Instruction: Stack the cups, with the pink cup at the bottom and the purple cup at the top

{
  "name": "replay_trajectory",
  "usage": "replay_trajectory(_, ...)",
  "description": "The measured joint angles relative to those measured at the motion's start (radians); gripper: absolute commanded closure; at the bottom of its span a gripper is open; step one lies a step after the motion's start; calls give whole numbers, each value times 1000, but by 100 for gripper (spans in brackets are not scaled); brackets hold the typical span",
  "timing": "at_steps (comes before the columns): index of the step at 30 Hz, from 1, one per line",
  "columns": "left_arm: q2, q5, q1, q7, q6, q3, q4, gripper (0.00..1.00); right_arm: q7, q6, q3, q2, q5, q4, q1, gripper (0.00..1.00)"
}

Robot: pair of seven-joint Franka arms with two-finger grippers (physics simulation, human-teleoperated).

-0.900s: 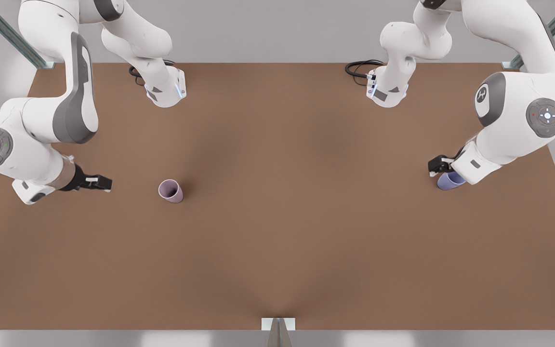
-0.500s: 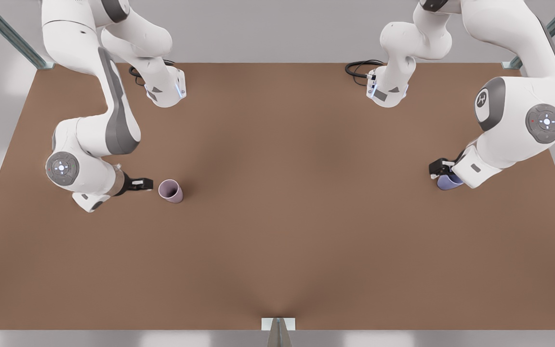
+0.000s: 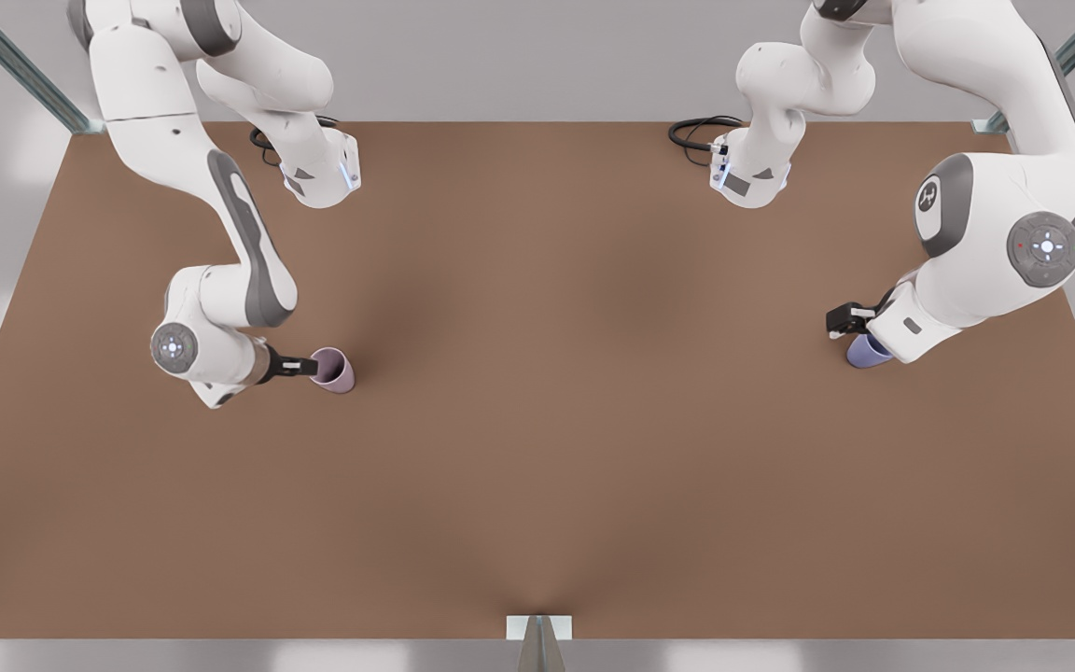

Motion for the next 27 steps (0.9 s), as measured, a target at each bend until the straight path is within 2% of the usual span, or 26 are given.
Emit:
replay_trajectory(6,1,2,0,1,-4,0,-2,0,-13,179,3,-11,20,-99,5,1)
replay_trajectory(8,1,2,0,2,-5,1,-2,0,-17,212,3,-6,23,-105,6,9)
replay_trajectory(10,2,2,0,2,-5,1,-2,0,-22,236,3,6,24,-110,8,27)
replay_trajectory(11,2,2,0,2,-6,1,-2,0,-25,245,4,12,26,-110,9,42)
replay_trajectory(13,2,2,0,3,-6,1,-2,0,-34,259,4,22,32,-111,9,60)
replay_trajectory(14,2,2,0,3,-6,1,-2,0,-40,265,4,25,36,-111,9,75)
replay_trajectory(15,1,2,0,3,-6,1,-2,0,-48,270,4,27,43,-111,9,79)
replay_trajectory(21,1,2,0,3,-7,1,-2,0,-59,275,32,12,36,-97,8,79)
replay_trajectory(27,5,2,0,4,-7,1,-2,0,-16,181,163,12,34,108,24,79)
